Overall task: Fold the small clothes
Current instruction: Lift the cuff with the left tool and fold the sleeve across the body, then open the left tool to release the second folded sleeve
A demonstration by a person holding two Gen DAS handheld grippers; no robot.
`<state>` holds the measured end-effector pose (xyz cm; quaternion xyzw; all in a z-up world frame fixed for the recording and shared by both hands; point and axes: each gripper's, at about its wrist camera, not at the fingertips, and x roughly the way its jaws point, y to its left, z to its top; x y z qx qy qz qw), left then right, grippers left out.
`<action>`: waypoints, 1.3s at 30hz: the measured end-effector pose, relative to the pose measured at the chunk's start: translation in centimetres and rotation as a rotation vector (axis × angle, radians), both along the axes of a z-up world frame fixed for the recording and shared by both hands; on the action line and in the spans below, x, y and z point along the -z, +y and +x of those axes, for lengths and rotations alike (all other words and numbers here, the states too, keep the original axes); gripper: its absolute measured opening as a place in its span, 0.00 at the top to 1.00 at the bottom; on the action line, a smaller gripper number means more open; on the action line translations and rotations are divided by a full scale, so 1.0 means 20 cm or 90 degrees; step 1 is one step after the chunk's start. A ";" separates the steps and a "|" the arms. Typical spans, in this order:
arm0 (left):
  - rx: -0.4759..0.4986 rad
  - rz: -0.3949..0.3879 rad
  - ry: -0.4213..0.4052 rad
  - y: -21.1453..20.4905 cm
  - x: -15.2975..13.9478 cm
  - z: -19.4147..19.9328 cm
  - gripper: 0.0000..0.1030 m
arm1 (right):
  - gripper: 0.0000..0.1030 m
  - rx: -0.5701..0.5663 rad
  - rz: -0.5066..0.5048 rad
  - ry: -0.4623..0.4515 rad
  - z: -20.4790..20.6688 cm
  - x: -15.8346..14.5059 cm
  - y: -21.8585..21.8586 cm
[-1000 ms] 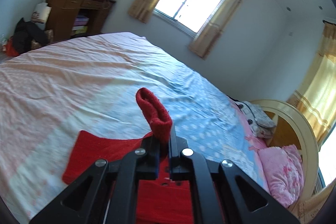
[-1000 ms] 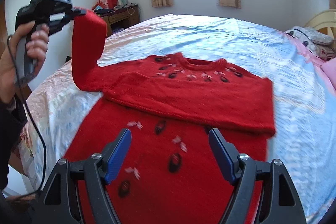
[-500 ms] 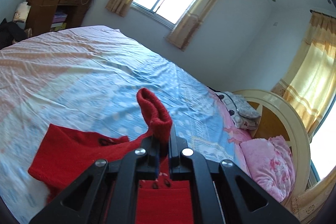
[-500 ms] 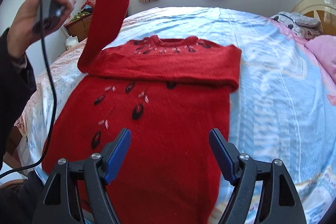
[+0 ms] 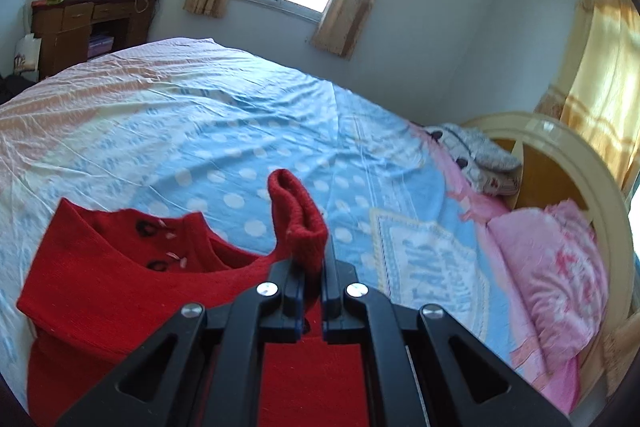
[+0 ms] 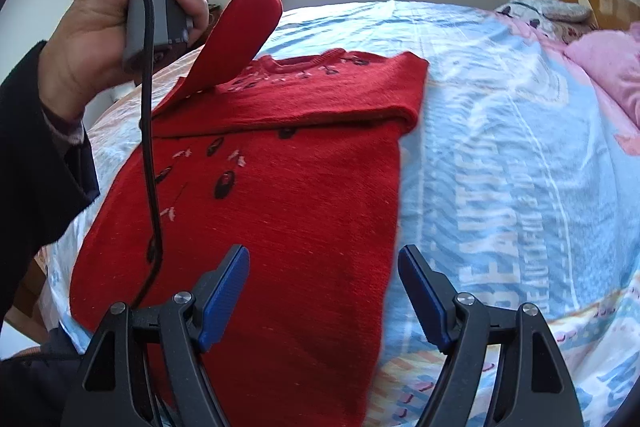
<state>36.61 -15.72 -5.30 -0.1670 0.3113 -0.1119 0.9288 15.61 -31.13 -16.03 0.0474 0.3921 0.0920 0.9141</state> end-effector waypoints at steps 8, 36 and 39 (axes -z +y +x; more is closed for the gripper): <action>0.066 0.109 0.032 -0.26 0.19 0.01 0.94 | 0.25 0.024 0.024 -0.014 -0.01 0.01 -0.04; -0.070 0.271 0.085 0.89 0.44 -0.33 0.44 | 0.25 0.025 0.087 -0.066 0.30 -0.27 -0.03; -0.030 0.199 0.070 0.91 0.41 -0.37 0.45 | 0.25 0.030 0.073 -0.067 0.46 -0.32 -0.01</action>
